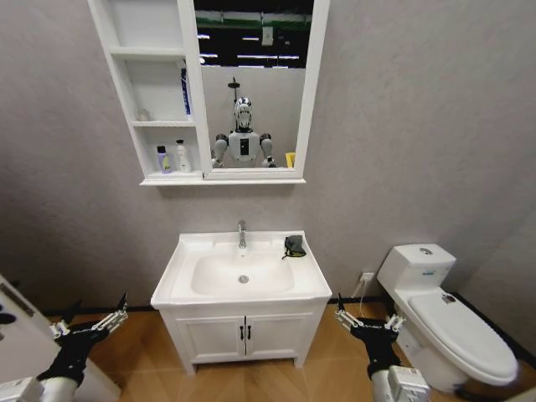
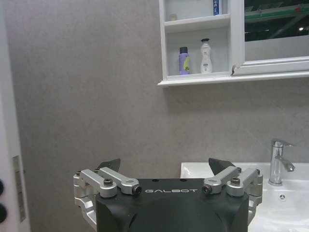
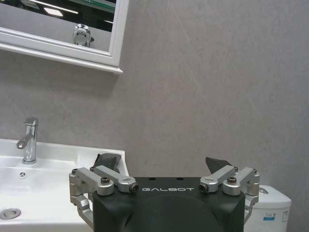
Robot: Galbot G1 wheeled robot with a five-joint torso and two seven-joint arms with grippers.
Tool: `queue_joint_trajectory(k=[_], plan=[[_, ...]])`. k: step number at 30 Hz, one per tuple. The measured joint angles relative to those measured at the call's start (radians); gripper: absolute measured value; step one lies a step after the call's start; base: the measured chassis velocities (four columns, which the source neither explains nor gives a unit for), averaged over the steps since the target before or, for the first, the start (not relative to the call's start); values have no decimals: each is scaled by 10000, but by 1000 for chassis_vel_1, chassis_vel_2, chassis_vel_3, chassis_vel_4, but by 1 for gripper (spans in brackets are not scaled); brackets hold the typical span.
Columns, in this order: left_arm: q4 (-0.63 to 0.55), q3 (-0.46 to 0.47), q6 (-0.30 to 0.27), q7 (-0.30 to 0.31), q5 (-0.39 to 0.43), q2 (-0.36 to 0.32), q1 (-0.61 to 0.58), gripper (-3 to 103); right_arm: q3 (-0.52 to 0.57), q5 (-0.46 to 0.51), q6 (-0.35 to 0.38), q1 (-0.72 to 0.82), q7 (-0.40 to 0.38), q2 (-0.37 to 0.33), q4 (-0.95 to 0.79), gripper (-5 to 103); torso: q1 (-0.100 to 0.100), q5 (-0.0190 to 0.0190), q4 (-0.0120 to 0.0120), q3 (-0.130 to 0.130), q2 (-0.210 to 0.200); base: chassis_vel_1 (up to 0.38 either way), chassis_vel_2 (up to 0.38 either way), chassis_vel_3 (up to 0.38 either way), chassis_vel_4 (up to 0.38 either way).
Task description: Move facial cleanser and shampoo from washbasin to cabinet, then wipe washbasin with towel.
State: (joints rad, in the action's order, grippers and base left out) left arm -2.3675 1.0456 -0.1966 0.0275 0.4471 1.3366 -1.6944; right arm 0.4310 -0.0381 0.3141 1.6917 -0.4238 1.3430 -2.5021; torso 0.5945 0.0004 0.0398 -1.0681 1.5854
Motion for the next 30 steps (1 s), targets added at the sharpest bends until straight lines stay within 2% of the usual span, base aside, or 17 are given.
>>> queue_joint_trajectory(k=[2,4,5,7,8,10,12,13,14,15,16,18,19,20,21,26,30], plan=[[-1,1,0,0,0,0,0,100,-5,20,0,-15,9,-31,3,100,1,6,2,0,0,392,-361,-356,330],[1,1,0,0,0,0,0,100,-44,48,-1,-58,34,-83,3,100,-4,-17,3,3,3,352,-382,-343,356],[0,1,0,0,0,0,0,100,-68,56,-1,-74,41,-102,7,100,0,5,-1,0,0,404,-348,-382,371],[-1,3,0,-1,0,0,0,100,-105,65,-1,-79,55,-111,9,100,1,9,-2,0,1,371,-348,-382,362],[1,2,0,-1,0,0,0,100,-129,76,-3,-79,55,-122,7,100,-2,-16,5,2,3,338,-368,-330,352],[2,2,-1,1,0,-1,0,100,-151,90,-6,-80,61,-127,8,100,-1,-19,4,3,1,319,-368,-375,354],[-3,5,3,-1,0,-1,0,100,-168,109,-37,-106,82,-145,13,100,1,14,-3,0,0,370,-359,-362,346],[-3,5,3,-1,0,-1,0,100,-168,109,-37,-106,82,-145,13,100,1,14,-3,0,0,370,-362,-349,346],[3,1,0,-2,0,0,0,100,-159,72,-132,-95,204,-149,11,100,0,-22,8,2,1,313,-362,-336,338],[2,3,0,0,0,-1,1,100,-143,28,-177,-94,332,-149,11,100,2,-19,3,2,1,336,-365,-336,375],[-1,3,1,-1,0,0,-1,100,-100,2,-211,-94,504,-151,15,100,1,10,-4,0,0,354,-282,-379,375],[-3,4,4,-1,0,-1,0,100,-101,20,-214,-97,566,-146,16,100,-2,12,0,1,1,354,-282,-334,339],[2,2,2,-1,0,0,-1,100,-100,41,-227,-112,587,-136,15,100,-6,-22,8,4,3,243,-303,-289,244],[2,2,2,-1,0,0,-1,100,-100,41,-227,-112,587,-136,15,100,-6,-22,8,4,3,243,-303,-289,244],[2,9,2,8,-1,0,-2,100,-103,57,-252,-200,596,-128,15,100,-9,-3,-5,5,6,171,-78,-246,244],[2,1,1,2,0,0,0,100,-65,-23,-129,-239,567,-141,17,100,-8,-3,11,3,5,70,-54,-115,111],[2,0,2,-1,0,0,2,100,-62,-27,-114,-249,560,-143,21,100,13,-6,3,-3,-6,-59,1,59,-20]])
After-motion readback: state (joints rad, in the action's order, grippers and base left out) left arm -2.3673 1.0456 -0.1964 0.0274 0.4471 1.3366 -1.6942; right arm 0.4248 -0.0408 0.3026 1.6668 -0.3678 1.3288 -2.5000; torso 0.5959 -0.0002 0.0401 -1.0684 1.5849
